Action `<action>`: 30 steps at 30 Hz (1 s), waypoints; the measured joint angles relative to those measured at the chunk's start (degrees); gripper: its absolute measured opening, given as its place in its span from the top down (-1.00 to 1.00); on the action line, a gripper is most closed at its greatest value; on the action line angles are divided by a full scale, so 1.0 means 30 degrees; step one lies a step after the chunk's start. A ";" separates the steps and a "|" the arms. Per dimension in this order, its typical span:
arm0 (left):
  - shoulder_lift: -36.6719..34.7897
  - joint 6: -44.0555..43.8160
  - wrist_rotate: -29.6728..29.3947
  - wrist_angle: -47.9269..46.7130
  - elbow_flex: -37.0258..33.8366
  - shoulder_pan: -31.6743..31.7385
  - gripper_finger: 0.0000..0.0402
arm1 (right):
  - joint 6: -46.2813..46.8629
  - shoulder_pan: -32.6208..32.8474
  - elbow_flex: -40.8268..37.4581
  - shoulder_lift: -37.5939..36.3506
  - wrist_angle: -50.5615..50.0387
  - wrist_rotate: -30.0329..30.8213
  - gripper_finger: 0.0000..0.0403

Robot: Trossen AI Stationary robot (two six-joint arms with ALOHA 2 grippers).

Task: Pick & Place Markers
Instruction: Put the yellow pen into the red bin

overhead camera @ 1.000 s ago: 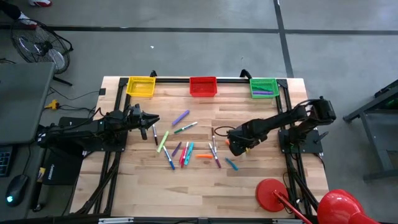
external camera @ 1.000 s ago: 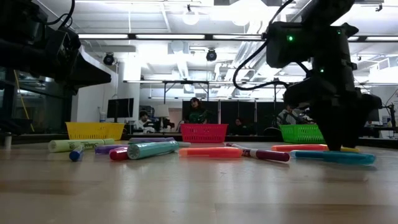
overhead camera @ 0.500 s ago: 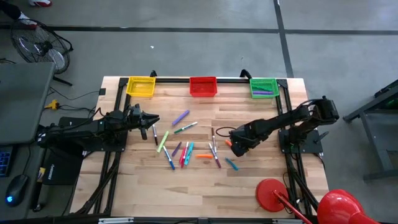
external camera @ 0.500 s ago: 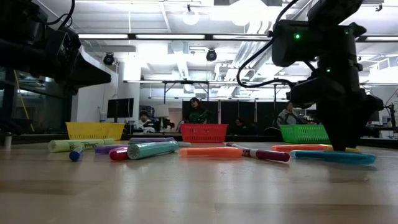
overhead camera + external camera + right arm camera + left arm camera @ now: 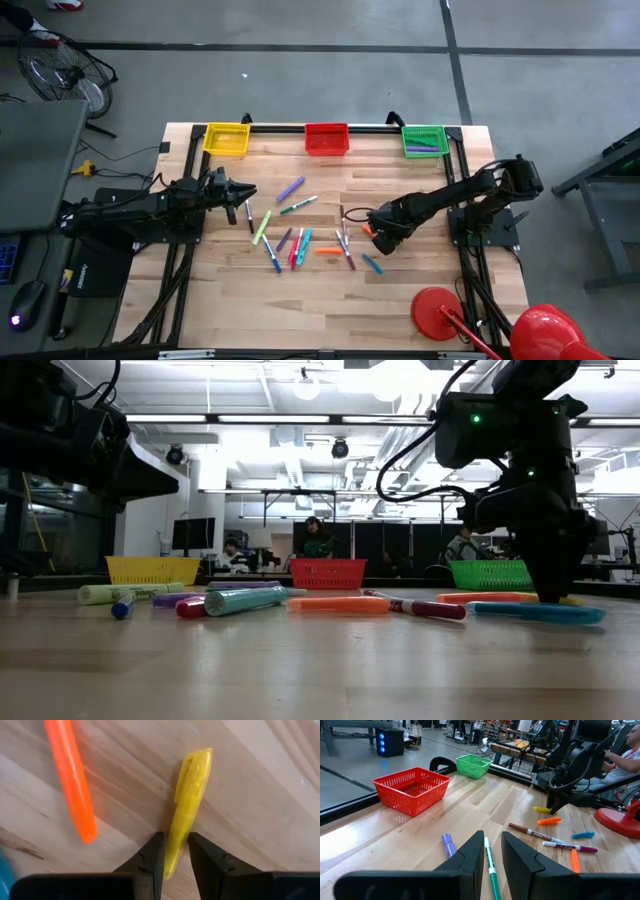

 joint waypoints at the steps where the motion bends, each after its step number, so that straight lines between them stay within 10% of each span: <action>1: 0.0000 0.0000 -0.0007 0.0002 -0.0002 0.0000 0.68 | -0.0183 0.0000 0.0000 0.0000 0.0013 0.0094 0.63; 30: 0.0005 0.0000 -0.0012 0.0006 0.0000 0.0000 0.68 | -0.4557 -0.0110 0.0240 -0.1489 -0.0497 0.3264 0.87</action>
